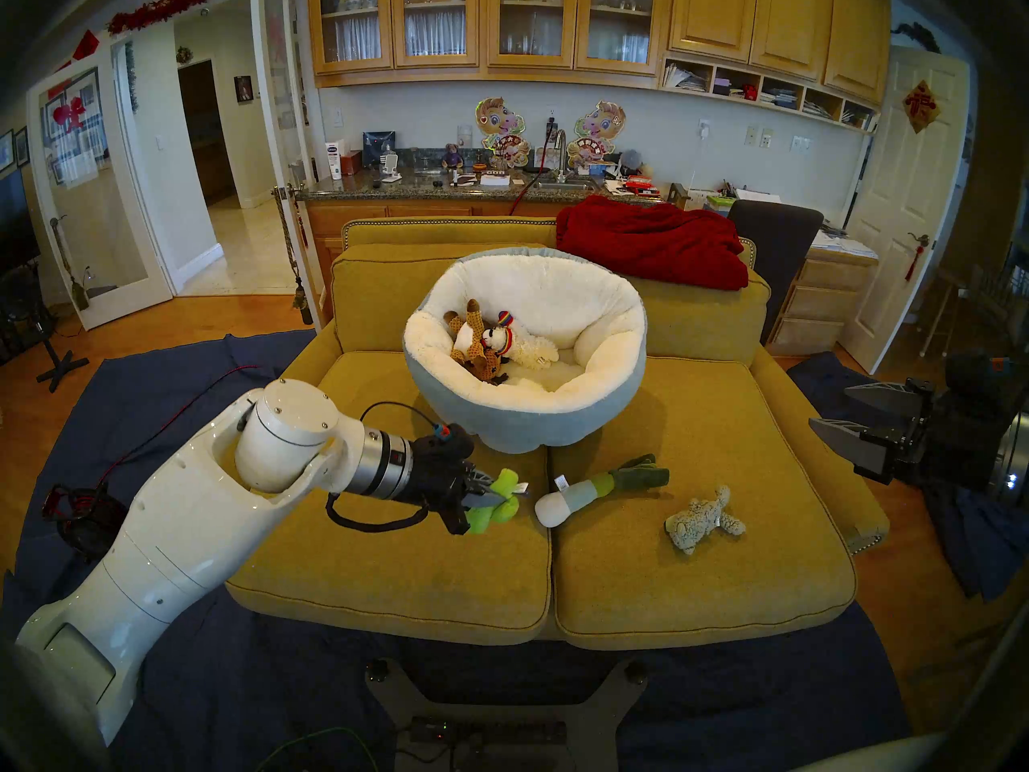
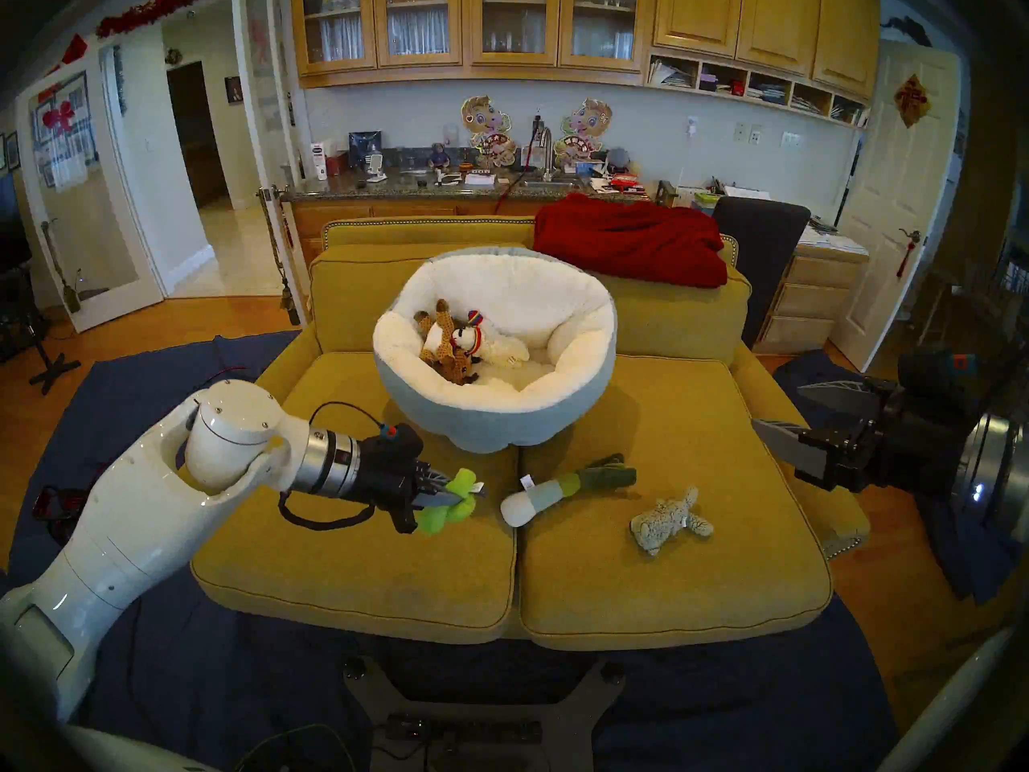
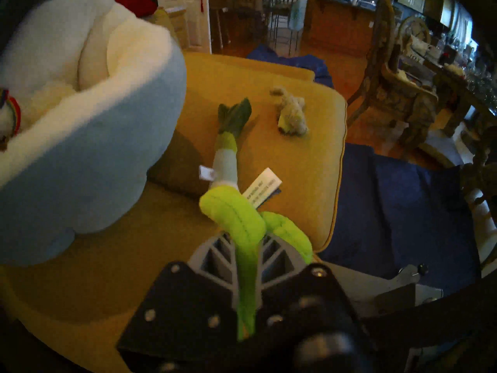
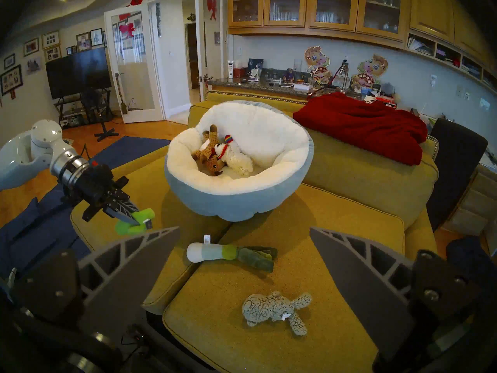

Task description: Put toys into dog bed

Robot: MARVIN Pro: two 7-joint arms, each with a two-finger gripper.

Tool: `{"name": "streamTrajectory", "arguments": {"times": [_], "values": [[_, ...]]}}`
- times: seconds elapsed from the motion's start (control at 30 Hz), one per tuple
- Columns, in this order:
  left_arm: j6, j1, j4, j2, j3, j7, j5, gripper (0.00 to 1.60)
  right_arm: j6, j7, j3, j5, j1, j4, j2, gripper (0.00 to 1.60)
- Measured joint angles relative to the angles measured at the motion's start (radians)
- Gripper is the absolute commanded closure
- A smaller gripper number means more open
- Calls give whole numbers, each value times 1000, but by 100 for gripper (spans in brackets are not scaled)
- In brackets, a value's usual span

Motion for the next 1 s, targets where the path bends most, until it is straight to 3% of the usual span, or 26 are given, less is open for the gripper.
{"name": "streamTrajectory", "arguments": {"times": [0.6, 1.0], "values": [[75, -138, 65, -200, -93, 167, 2, 160, 0, 0, -1, 0, 0, 0, 0, 0], [65, -222, 237, -326, -110, 264, 50, 160, 0, 0, -2, 0, 0, 0, 0, 0]]}}
